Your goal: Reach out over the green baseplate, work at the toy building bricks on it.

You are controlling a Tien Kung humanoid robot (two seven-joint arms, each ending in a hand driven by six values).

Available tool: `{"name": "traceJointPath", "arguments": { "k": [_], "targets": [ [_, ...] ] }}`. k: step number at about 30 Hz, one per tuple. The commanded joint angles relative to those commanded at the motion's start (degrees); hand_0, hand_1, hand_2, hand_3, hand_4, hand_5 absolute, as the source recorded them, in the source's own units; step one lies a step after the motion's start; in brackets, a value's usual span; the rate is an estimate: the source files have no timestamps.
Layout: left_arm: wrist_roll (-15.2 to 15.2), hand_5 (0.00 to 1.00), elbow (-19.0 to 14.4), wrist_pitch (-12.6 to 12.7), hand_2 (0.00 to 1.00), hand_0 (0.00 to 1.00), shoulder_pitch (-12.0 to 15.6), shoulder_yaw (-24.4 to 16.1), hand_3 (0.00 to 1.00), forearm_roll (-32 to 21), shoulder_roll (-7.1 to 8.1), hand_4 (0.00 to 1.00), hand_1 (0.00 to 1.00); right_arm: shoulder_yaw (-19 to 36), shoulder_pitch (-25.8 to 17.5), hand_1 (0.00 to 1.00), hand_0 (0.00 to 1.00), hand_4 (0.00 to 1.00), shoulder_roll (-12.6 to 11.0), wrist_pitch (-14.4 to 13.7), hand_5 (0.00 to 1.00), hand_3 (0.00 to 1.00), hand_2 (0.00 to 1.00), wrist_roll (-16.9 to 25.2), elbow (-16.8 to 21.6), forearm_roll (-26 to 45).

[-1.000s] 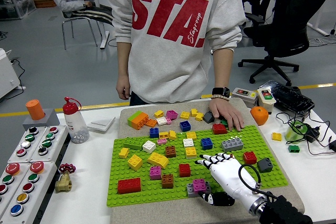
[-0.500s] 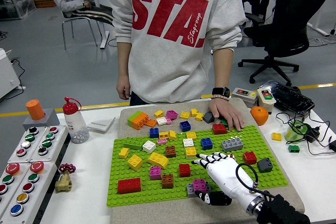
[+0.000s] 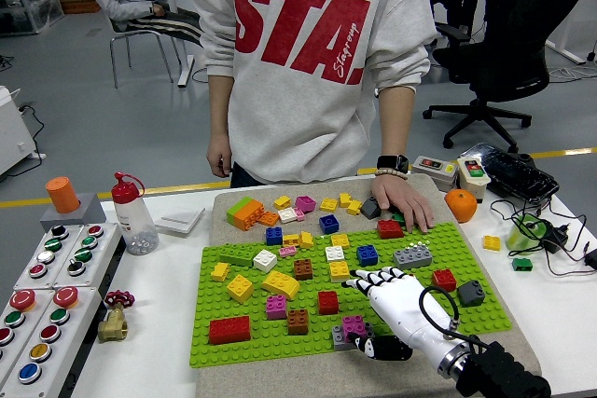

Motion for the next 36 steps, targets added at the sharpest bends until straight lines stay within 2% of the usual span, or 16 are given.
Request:
{"name": "traceJointPath", "arguments": {
  "k": [10,11,13,17,18,23,24,28,29,35,36],
  "targets": [
    [-0.15,0.998,0.03,0.08,0.618,0.662,-0.08,0.07,0.461,-0.22,0.04,0.374,0.616,0.27,-0.66,0.840,0.846,0.736,-1.56,0.61,0.402,0.828,0.900,-0.19,4.43,-1.13],
    [-0.14,0.998,0.03,0.09,0.618,0.662,-0.07,0.06,0.459,-0.21,0.04,0.375,0.615,0.29,-0.77,0.797,0.786,0.732,-1.74,0.68,0.404,0.821,0.852,-0.21,4.87,-1.32],
    [-0.13,0.998,0.02,0.12,0.618,0.662,-0.06,0.03,0.459,-0.19,0.05,0.375,0.615,0.29,-1.04,0.797,0.786,0.732,-2.16,0.63,0.404,0.821,0.852,-0.18,5.74,-1.70],
    [-0.13,0.998,0.01,0.18,0.619,0.662,0.02,-0.01,0.457,-0.20,0.03,0.374,0.615,-0.22,-1.58,0.797,0.786,0.732,-3.24,-2.60,0.404,0.821,0.852,1.36,7.05,-1.66],
    [-0.12,0.998,0.01,0.20,0.619,0.662,0.05,-0.04,0.457,-0.17,0.03,0.374,0.615,-0.36,-1.69,0.656,0.619,0.496,-3.46,-3.70,0.387,0.666,0.630,2.12,7.14,-1.44],
    [-0.07,0.998,-0.01,0.21,0.620,0.662,0.24,-0.04,0.457,-0.12,-0.04,0.373,0.613,-0.70,-2.07,0.656,0.619,0.496,-4.19,-7.07,0.387,0.666,0.630,6.02,6.83,-0.85],
    [-0.04,0.998,-0.02,0.22,0.620,0.662,0.28,-0.04,0.457,-0.11,-0.06,0.373,0.613,-0.75,-2.12,0.628,0.607,0.399,-4.30,-7.24,0.385,0.604,0.607,6.66,6.68,-1.02],
    [0.01,0.998,-0.04,0.19,0.620,0.662,0.40,0.03,0.457,-0.11,-0.14,0.373,0.613,-0.94,-2.22,0.628,0.607,0.399,-4.47,-6.79,0.385,0.604,0.607,7.62,6.01,-1.73],
    [0.02,0.998,-0.04,0.17,0.620,0.662,0.42,0.03,0.456,-0.09,-0.15,0.372,0.616,-1.01,-2.22,0.624,0.608,0.338,-4.48,-6.58,0.397,0.593,0.602,7.74,5.84,-1.83],
    [0.05,0.998,-0.06,0.10,0.620,0.662,0.54,0.09,0.456,-0.10,-0.22,0.372,0.616,-1.59,-2.04,0.624,0.608,0.338,-4.30,-5.58,0.397,0.593,0.602,8.03,4.69,-2.59],
    [0.06,0.998,-0.06,0.08,0.620,0.662,0.56,0.11,0.459,-0.09,-0.23,0.372,0.616,-1.75,-1.98,0.625,0.610,0.312,-4.21,-5.38,0.411,0.590,0.602,8.03,4.44,-2.75]
  ]
}}
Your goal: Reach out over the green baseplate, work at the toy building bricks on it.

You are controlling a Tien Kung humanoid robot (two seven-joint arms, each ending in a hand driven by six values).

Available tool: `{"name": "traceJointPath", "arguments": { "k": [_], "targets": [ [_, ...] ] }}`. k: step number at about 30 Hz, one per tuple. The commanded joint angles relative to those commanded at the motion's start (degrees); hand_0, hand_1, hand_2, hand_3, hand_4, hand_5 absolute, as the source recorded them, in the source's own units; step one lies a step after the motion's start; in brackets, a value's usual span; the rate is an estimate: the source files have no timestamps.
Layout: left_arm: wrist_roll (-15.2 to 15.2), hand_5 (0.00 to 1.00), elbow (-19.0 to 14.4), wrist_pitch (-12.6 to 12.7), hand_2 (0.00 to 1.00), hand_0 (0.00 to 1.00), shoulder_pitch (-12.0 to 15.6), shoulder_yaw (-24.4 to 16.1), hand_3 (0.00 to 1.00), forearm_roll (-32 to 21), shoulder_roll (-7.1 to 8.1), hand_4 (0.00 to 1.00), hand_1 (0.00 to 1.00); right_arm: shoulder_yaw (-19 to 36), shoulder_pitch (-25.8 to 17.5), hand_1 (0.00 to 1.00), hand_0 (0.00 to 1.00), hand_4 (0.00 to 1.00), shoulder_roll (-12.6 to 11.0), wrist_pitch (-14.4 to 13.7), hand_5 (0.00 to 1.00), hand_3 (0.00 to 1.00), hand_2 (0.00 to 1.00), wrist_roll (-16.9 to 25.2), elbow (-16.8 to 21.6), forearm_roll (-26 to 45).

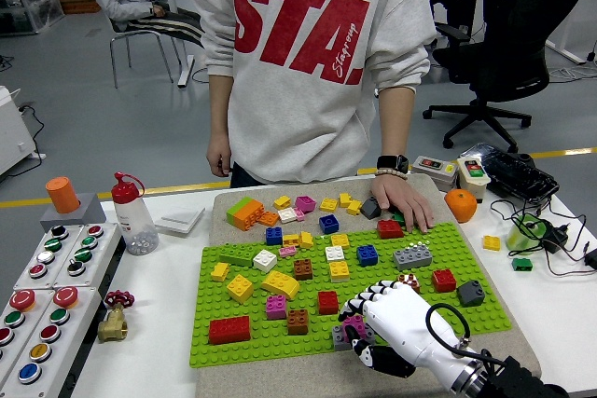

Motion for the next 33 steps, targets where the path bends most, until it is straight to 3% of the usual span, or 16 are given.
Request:
{"name": "traceJointPath", "arguments": {
  "k": [33],
  "targets": [
    [-0.15,0.998,0.06,-0.12,0.622,0.662,-0.18,-0.01,0.458,0.10,0.11,0.371,0.614,-1.04,0.70,0.628,0.613,0.302,1.22,1.71,0.401,0.592,0.604,-0.04,-4.38,-0.82]
  ]
}}
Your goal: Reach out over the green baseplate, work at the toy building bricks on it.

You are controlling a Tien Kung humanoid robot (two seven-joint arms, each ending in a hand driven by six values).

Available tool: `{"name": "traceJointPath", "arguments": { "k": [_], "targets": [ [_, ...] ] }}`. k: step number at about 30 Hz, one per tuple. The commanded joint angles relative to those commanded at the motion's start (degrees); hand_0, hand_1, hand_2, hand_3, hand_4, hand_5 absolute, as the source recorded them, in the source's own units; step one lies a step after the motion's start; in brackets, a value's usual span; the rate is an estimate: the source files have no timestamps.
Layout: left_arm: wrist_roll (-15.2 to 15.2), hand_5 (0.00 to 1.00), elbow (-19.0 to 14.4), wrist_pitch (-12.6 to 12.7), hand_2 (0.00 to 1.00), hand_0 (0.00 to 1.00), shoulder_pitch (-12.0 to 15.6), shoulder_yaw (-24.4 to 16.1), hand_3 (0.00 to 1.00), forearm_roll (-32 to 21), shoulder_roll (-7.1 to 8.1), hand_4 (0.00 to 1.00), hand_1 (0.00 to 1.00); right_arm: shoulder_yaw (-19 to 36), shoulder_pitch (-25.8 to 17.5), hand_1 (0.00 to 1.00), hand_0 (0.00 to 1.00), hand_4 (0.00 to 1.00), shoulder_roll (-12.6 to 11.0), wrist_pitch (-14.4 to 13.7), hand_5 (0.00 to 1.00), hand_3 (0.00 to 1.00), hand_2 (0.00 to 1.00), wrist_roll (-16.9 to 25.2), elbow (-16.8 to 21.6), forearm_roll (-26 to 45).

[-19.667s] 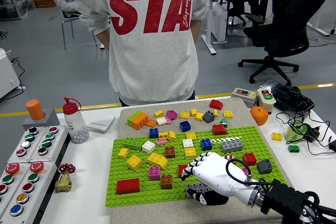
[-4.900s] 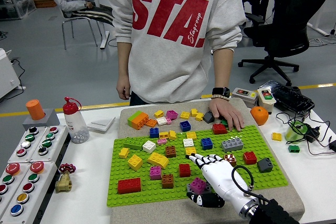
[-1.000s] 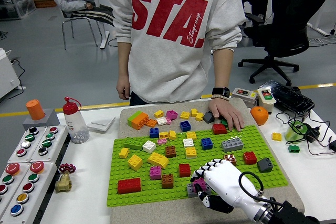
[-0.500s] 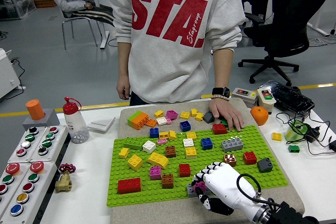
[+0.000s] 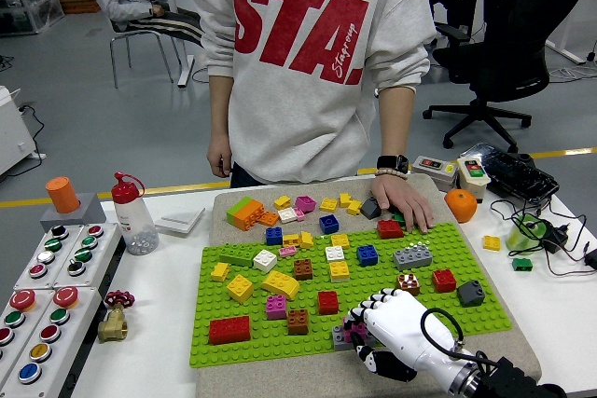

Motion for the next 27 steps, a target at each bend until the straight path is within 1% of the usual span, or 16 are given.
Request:
{"name": "traceJointPath", "arguments": {
  "k": [13,27],
  "targets": [
    [0.09,0.998,-0.02,-0.02,0.623,0.662,-0.06,0.01,0.459,0.10,-0.06,0.371,0.616,-0.44,-0.30,0.627,0.608,0.301,0.13,0.33,0.397,0.593,0.603,-0.39,-0.30,-0.51],
    [0.63,0.998,-0.19,-0.39,0.625,0.662,0.46,-0.28,0.465,1.12,-0.22,0.372,0.616,-1.99,-0.46,0.627,0.607,0.310,0.91,0.77,0.387,0.593,0.603,-0.72,-1.34,-0.70]
  ]
}}
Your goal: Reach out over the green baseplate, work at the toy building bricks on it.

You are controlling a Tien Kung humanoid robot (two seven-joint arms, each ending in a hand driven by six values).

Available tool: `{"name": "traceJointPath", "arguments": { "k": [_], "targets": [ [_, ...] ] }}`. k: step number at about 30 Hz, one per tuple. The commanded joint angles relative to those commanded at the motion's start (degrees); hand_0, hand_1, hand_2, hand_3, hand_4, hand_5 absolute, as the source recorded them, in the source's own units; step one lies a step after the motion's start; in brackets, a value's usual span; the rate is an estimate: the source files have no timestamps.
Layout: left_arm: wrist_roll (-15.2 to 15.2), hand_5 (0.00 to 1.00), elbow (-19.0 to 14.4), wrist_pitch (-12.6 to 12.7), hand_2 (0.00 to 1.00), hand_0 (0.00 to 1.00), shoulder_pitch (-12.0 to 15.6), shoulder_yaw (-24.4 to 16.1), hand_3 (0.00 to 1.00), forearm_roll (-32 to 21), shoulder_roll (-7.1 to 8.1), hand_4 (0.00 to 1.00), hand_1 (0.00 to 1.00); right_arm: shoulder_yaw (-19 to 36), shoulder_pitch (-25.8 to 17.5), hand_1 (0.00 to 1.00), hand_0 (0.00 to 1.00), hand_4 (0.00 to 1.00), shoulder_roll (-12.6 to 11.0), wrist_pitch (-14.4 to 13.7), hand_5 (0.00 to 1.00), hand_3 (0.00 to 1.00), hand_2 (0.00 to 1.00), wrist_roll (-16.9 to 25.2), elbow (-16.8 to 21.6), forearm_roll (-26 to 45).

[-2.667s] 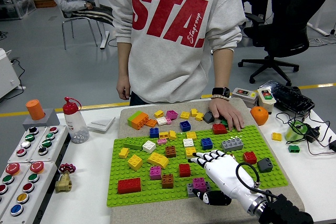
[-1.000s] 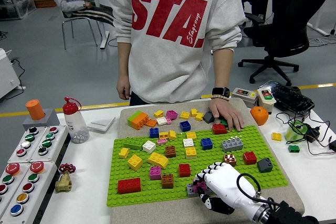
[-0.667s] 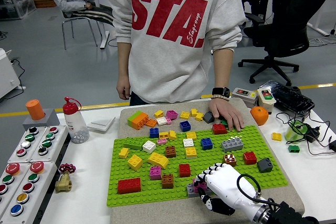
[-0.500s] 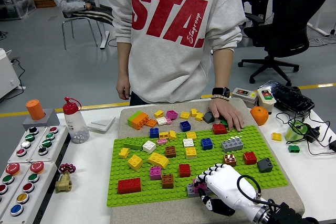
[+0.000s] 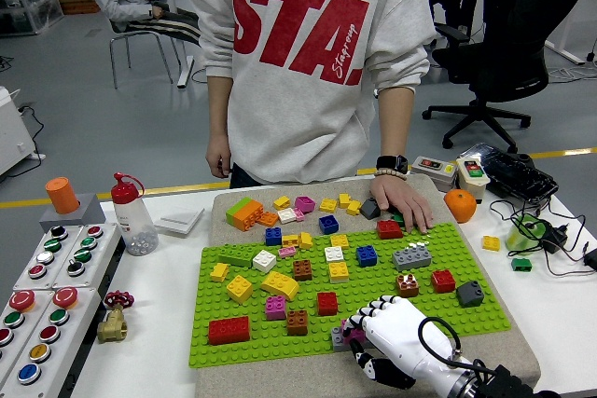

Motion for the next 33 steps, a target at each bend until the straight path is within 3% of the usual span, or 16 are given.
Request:
{"name": "traceJointPath", "arguments": {
  "k": [9,26,33],
  "targets": [
    [0.36,0.998,-0.12,-0.12,0.624,0.663,0.44,-0.21,0.466,0.51,-0.04,0.371,0.616,0.00,0.06,0.625,0.606,0.310,0.21,-0.90,0.386,0.594,0.603,0.06,0.53,0.02],
    [0.09,0.998,-0.04,-0.04,0.626,0.663,0.85,-0.08,0.469,0.08,-0.01,0.375,0.617,2.91,0.30,0.629,0.609,0.312,0.01,-7.43,0.378,0.607,0.611,0.37,3.04,1.31],
    [-0.04,0.998,-0.01,-0.01,0.626,0.663,0.88,0.01,0.466,-0.06,0.01,0.375,0.617,4.90,0.20,0.652,0.633,0.314,-0.03,-7.38,0.370,0.633,0.638,-0.39,2.58,1.08]
  ]
}}
